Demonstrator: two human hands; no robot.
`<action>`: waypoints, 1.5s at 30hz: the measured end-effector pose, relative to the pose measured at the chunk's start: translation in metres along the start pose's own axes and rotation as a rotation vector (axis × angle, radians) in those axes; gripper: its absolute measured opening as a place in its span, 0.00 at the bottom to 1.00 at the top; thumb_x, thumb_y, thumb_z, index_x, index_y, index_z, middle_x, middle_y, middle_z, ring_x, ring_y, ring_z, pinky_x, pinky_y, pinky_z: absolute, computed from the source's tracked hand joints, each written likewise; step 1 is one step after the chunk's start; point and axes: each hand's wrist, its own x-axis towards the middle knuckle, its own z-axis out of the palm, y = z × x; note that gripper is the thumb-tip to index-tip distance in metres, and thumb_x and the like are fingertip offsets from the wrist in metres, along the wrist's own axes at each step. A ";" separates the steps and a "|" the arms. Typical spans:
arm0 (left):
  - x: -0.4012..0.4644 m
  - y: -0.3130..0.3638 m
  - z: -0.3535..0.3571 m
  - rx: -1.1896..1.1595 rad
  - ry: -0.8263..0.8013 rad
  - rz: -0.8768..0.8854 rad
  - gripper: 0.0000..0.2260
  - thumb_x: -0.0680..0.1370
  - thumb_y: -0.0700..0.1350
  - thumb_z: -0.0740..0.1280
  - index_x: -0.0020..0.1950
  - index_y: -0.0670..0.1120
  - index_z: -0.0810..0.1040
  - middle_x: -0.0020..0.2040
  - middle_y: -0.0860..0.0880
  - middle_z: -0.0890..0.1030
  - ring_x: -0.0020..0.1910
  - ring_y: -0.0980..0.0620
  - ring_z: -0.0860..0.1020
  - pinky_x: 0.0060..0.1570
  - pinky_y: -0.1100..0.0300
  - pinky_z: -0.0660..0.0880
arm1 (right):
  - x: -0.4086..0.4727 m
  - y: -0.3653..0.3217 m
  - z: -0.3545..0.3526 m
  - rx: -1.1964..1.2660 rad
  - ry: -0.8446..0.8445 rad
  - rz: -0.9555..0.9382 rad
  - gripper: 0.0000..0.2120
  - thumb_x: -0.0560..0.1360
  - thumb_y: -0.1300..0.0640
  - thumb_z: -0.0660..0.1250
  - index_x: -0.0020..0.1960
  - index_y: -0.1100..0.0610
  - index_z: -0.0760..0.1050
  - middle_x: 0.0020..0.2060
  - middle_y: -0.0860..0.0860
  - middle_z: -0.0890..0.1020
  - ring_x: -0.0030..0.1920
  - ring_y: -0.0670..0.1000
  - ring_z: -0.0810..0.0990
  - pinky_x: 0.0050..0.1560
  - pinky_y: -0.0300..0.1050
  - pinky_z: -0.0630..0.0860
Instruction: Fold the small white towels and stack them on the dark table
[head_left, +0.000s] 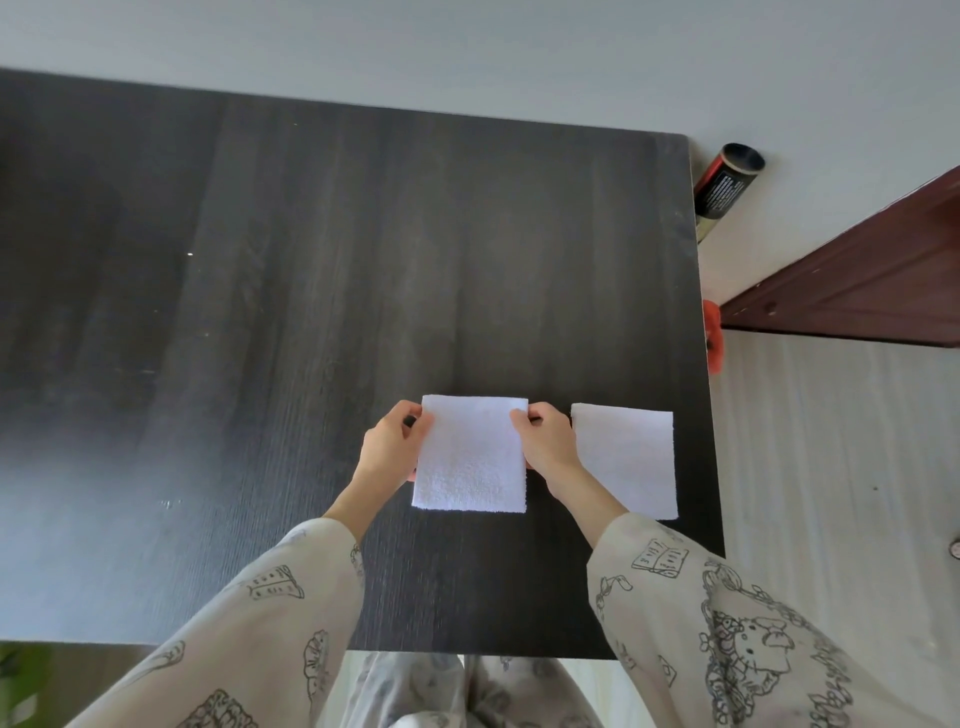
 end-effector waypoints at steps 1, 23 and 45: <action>-0.001 0.000 0.000 0.004 -0.006 -0.001 0.09 0.80 0.49 0.58 0.56 0.46 0.70 0.46 0.48 0.76 0.45 0.46 0.78 0.36 0.56 0.78 | -0.001 0.000 0.000 -0.001 0.011 -0.005 0.14 0.80 0.53 0.57 0.58 0.60 0.72 0.47 0.53 0.77 0.45 0.48 0.73 0.47 0.44 0.73; -0.186 0.056 0.102 0.346 -0.351 0.672 0.10 0.80 0.46 0.58 0.60 0.47 0.72 0.53 0.51 0.77 0.53 0.50 0.78 0.54 0.62 0.73 | -0.234 0.163 -0.129 0.651 0.404 0.112 0.11 0.80 0.54 0.59 0.57 0.58 0.74 0.44 0.51 0.81 0.44 0.50 0.81 0.48 0.43 0.77; -0.563 0.086 0.566 0.630 -1.042 1.203 0.08 0.79 0.43 0.61 0.56 0.49 0.76 0.48 0.53 0.80 0.46 0.53 0.80 0.46 0.64 0.73 | -0.535 0.613 -0.331 1.127 1.045 0.295 0.10 0.79 0.56 0.61 0.56 0.60 0.76 0.43 0.53 0.82 0.42 0.49 0.80 0.44 0.41 0.76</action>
